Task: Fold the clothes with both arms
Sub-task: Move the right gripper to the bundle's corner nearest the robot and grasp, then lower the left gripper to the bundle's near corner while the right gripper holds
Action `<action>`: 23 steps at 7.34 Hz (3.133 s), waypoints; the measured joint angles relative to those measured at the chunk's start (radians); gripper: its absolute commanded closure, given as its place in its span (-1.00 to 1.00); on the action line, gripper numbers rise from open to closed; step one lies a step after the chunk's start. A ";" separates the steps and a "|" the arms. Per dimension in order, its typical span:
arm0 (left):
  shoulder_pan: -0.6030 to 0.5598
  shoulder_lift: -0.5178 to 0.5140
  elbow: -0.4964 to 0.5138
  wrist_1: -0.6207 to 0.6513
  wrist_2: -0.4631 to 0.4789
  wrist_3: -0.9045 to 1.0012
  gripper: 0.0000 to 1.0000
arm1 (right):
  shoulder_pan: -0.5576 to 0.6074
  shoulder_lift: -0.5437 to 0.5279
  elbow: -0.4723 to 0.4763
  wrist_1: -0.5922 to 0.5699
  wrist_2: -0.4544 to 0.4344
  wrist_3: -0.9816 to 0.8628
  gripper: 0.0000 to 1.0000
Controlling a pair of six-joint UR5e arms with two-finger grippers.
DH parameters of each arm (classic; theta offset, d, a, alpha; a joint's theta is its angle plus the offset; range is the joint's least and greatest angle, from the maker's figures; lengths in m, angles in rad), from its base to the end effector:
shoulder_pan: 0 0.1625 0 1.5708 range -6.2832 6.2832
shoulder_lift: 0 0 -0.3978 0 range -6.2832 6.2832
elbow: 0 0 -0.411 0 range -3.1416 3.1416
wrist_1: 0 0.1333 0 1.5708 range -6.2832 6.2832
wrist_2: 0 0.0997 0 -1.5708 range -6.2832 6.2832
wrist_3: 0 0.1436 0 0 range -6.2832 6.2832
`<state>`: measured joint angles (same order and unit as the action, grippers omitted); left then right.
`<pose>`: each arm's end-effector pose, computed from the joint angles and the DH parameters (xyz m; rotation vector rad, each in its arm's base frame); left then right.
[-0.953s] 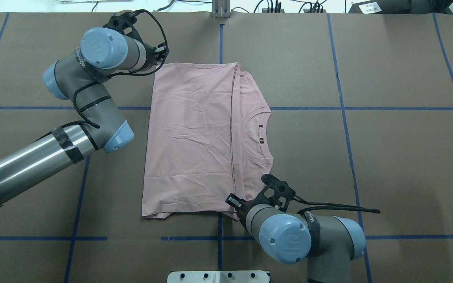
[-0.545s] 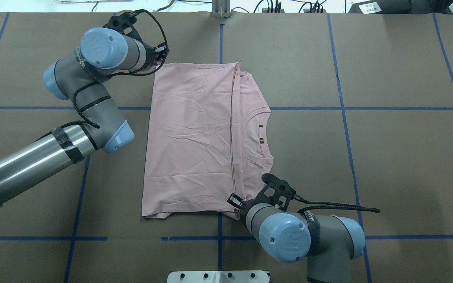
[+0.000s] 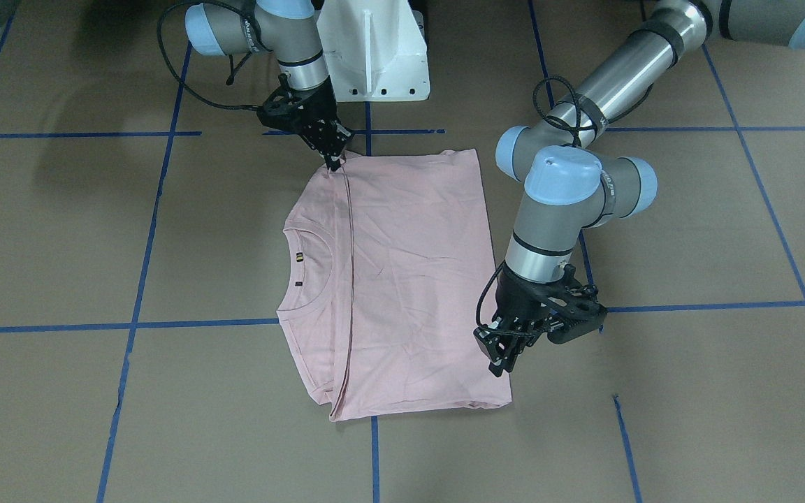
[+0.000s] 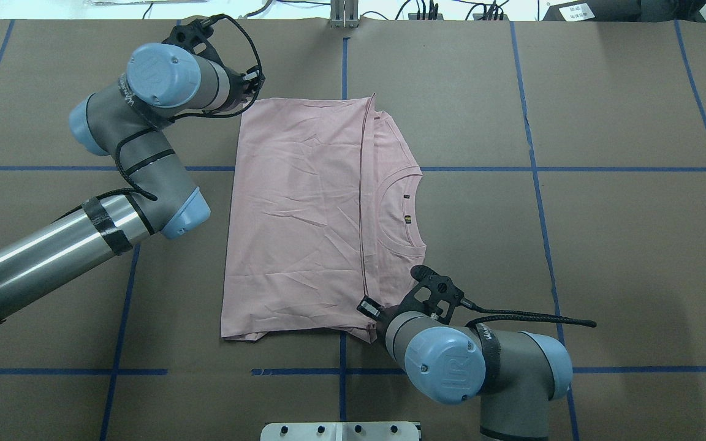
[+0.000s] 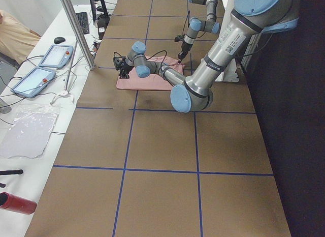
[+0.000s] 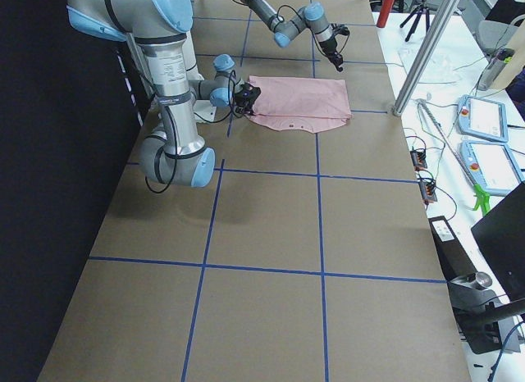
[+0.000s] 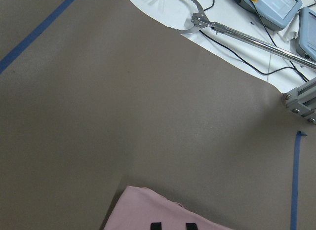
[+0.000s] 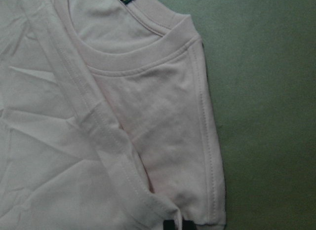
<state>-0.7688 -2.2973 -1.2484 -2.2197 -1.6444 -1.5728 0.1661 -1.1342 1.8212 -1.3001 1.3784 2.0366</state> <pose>0.5011 -0.6555 0.2825 0.3387 1.0216 -0.6581 -0.6230 -0.2674 0.2619 0.0336 -0.9906 0.6726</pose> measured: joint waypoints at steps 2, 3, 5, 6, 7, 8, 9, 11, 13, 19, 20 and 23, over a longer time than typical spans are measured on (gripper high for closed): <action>0.001 0.001 0.000 0.000 0.000 -0.005 0.42 | 0.009 -0.001 0.000 -0.003 0.001 -0.004 -0.40; 0.002 0.001 0.000 0.001 0.000 -0.005 0.42 | 0.010 -0.001 -0.001 -0.005 0.001 -0.005 -0.43; 0.002 0.001 0.000 0.001 0.000 -0.006 0.42 | 0.010 0.002 -0.001 -0.024 0.000 -0.006 -0.40; 0.002 0.001 0.000 0.001 0.000 -0.006 0.41 | 0.008 0.003 -0.005 -0.029 0.000 -0.006 -0.30; 0.003 0.001 0.000 0.001 0.000 -0.007 0.39 | 0.005 0.003 -0.008 -0.031 -0.001 -0.006 -0.13; 0.003 0.001 0.001 0.001 0.000 -0.007 0.38 | 0.004 0.004 -0.010 -0.032 -0.001 -0.006 0.15; 0.003 0.001 0.001 0.001 0.000 -0.007 0.38 | 0.003 0.005 -0.010 -0.033 -0.001 -0.005 0.99; 0.003 0.004 0.001 0.001 0.001 -0.007 0.37 | 0.003 0.005 -0.012 -0.032 -0.001 -0.005 1.00; 0.004 0.006 0.001 0.001 0.002 -0.007 0.36 | 0.004 0.006 -0.006 -0.032 -0.001 -0.007 1.00; 0.290 0.322 -0.517 0.151 0.034 -0.337 -0.16 | 0.016 -0.030 0.086 -0.036 0.009 -0.008 1.00; 0.361 0.371 -0.576 0.197 0.068 -0.376 -0.24 | 0.016 -0.032 0.090 -0.036 0.009 -0.008 1.00; 0.468 0.449 -0.634 0.272 0.109 -0.414 -0.24 | 0.016 -0.031 0.093 -0.036 0.010 -0.008 1.00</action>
<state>-0.3005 -1.8485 -1.8826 -1.9476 -1.5351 -1.9872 0.1825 -1.1656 1.9142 -1.3361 1.3882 2.0283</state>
